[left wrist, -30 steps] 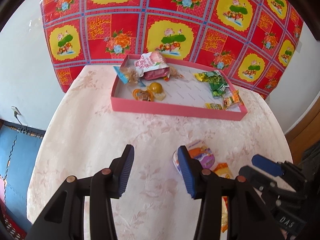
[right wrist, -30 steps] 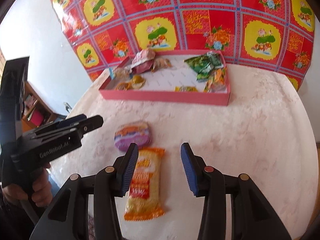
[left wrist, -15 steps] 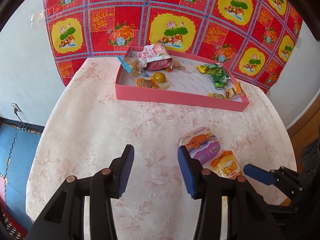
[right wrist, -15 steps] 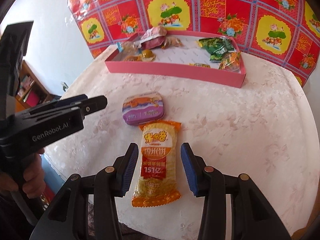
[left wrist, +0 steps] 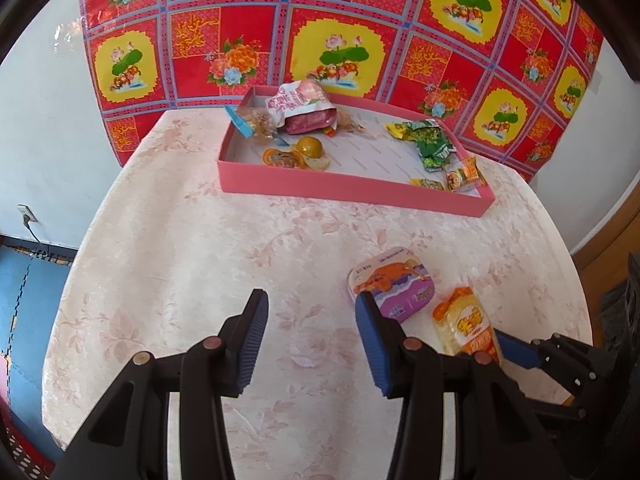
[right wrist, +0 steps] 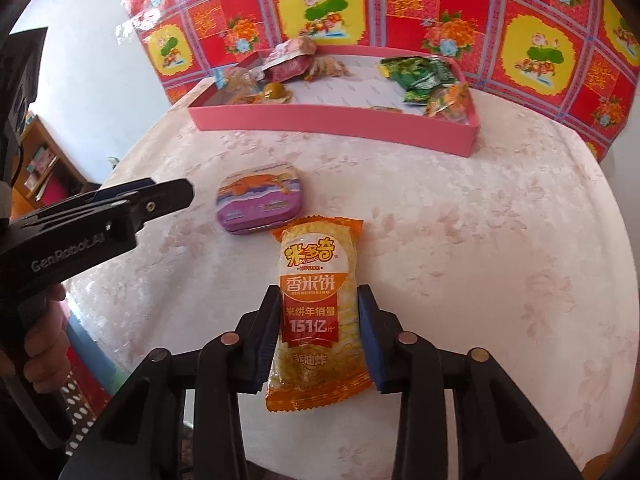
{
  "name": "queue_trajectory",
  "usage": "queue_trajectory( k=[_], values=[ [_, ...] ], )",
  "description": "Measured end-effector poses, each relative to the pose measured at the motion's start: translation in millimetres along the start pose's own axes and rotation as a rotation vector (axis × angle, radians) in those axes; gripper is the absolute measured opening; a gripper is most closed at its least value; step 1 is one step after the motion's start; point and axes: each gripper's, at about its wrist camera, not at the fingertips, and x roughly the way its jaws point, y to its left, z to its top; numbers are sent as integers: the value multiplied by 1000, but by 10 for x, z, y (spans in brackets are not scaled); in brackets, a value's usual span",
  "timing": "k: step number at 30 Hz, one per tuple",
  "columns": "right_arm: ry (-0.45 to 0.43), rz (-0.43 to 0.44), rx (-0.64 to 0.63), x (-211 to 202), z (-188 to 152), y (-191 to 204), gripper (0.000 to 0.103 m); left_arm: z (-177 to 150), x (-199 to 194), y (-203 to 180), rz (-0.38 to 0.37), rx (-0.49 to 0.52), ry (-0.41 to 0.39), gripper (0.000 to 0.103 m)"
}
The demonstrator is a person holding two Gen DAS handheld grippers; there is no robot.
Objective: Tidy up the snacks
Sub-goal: 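Grasp the purple tin with the left gripper while the right grasps the rice-cracker bag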
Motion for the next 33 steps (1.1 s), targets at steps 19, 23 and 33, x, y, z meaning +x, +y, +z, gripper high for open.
queue_trajectory(
  k=[19,23,33],
  values=[
    [-45,-53,52,17,38,-445,38,-7,213,-312,-79,50,52,59],
    [-47,-63,41,22,46,-455,38,35,272,-377,-107,54,60,60],
    [-56,-57,30,32,58,-511,38,97,428,-531,-105,124,54,69]
  ],
)
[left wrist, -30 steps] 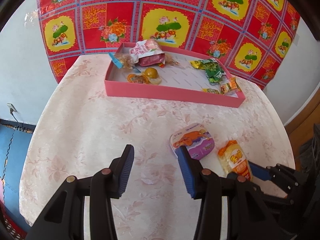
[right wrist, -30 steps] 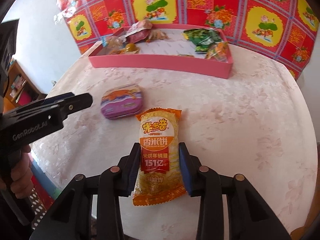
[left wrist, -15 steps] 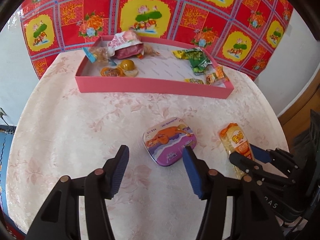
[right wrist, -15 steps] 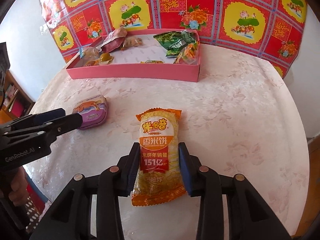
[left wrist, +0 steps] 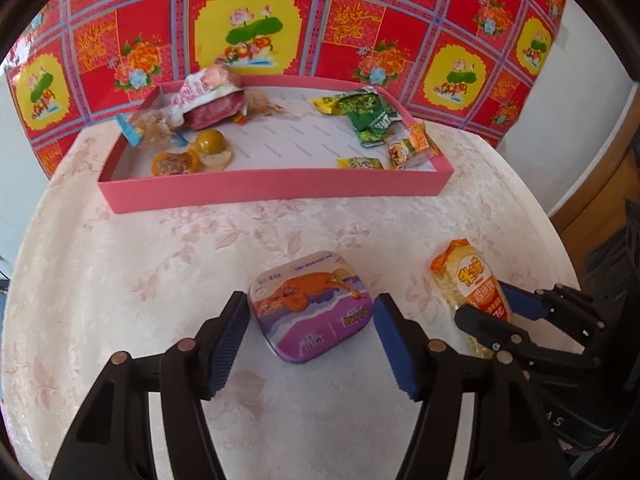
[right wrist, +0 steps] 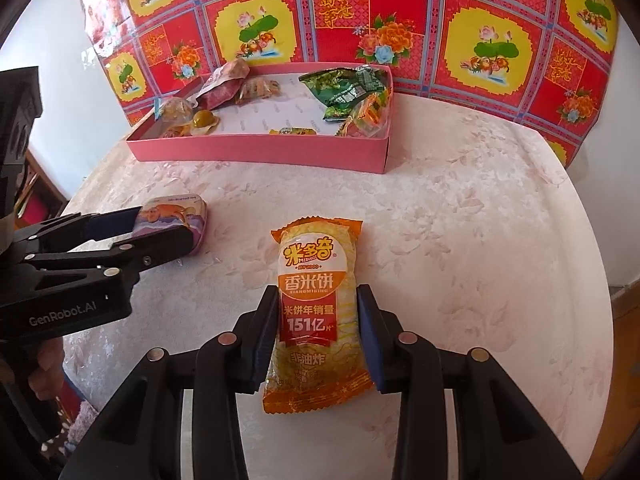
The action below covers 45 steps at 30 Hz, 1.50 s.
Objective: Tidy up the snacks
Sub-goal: 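Grasp the purple tin with the left gripper while the right grasps the rice-cracker bag, then carry the purple tin over the box while the right gripper carries the rice-cracker bag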
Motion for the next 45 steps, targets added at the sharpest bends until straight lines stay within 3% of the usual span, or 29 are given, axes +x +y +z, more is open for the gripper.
queue_trajectory(
  k=[15,41,45],
  values=[
    [-29,-10,-24,-13,-22,25,40,-40,83,-196,130,103,-38,71],
    [-8,13,25,-99,-128,-59,40,-92,-30,-35,99,51,-70,70],
    [-2,21,24,-108,-144,-49,45,-66,-93,14,99,35,-85,70]
  ],
)
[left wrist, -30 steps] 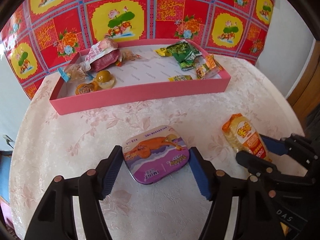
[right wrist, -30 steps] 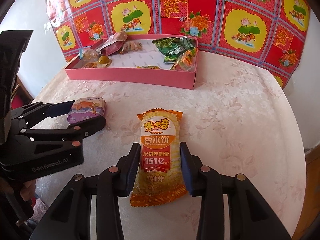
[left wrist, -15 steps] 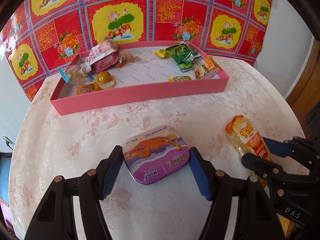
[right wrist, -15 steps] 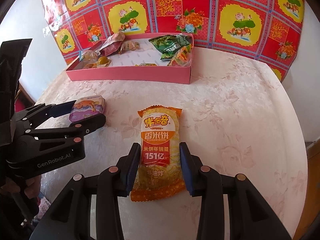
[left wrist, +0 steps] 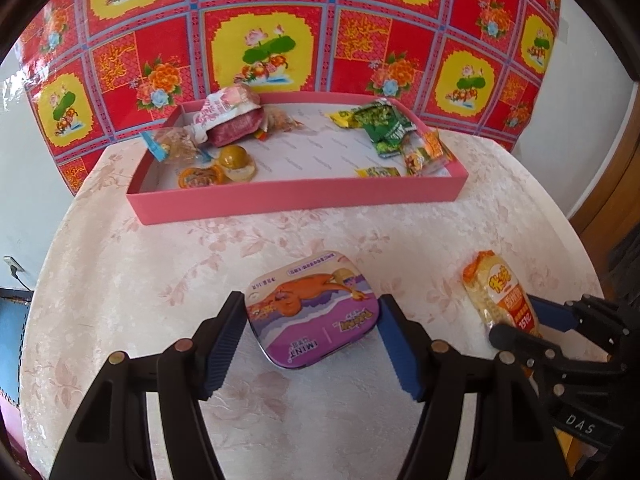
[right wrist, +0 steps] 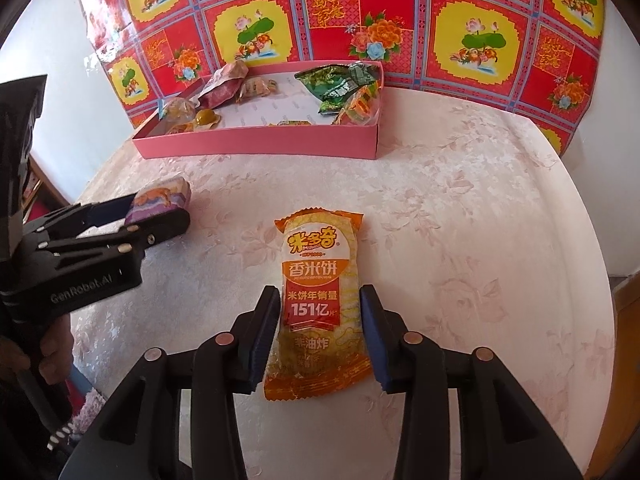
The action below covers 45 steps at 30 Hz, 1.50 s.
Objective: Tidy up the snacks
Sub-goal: 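Carry the purple tin over the box while the right gripper carries the rice-cracker bag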
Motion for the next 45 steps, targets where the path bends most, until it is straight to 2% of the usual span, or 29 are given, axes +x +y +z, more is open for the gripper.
queue_trajectory(
  k=[5,6,15,22,35,45],
  values=[
    [-7,-5,-3,-5,-9,0,44,10,-47,62,-1,-20,-8,70],
    [-10,-13,-8,-2,-4,4,39,13,-57,72,-1,-23,-10,70],
    [-38,11,-10,-47,102,33,38,67,-155,170,3,-47,-31,70],
    [-71,43,-20,-107,311,87,38,153,-213,242,3,-64,-48,70],
    [-112,97,-65,-135,747,222,38,517,-264,275,5,-71,-93,70],
    [-130,120,-61,21,1070,225,38,830,-131,273,14,-62,-106,70]
  ],
)
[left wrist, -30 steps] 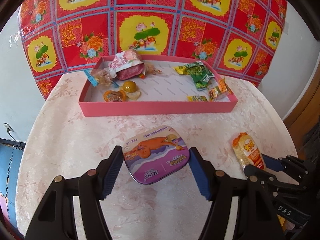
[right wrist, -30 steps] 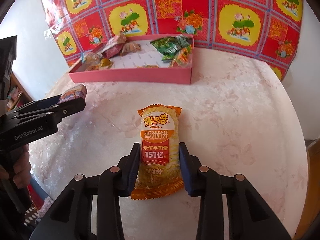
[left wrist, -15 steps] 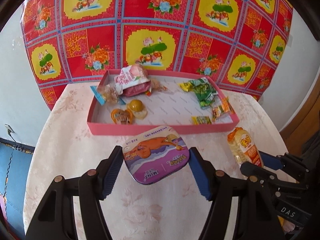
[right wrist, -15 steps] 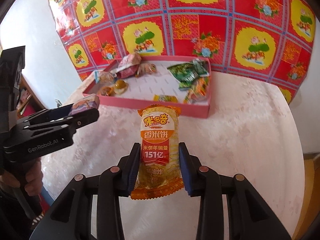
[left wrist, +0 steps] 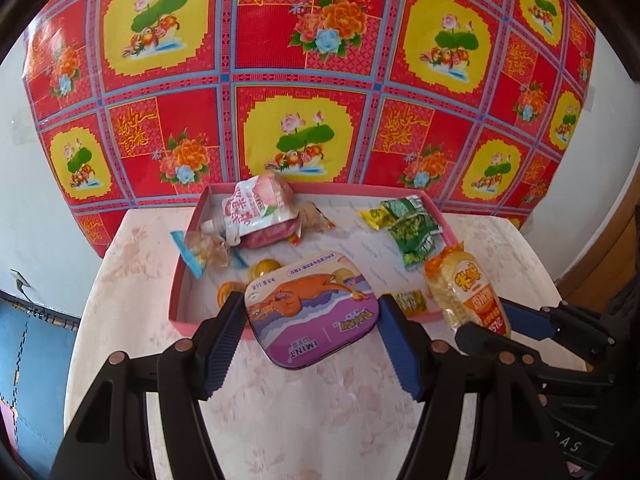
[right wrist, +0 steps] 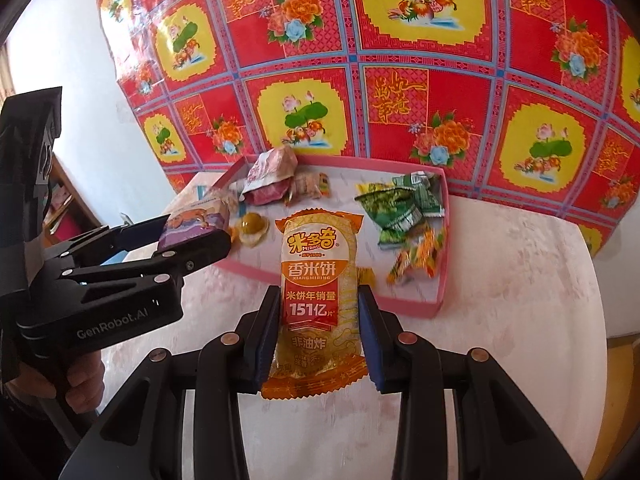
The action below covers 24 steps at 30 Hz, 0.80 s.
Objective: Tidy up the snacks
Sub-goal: 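Carry the purple tin over the box while the right gripper carries the rice-cracker bag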
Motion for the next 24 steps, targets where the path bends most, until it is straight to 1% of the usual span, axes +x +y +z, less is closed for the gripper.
queue_trajectory(
  k=[11,24],
  values=[
    [12,4,38,327,153,-139,38,135,384,53,9,-15,42,70],
    [11,11,35,620,285,-231,38,155,722,159,18,-32,67,70]
  ],
)
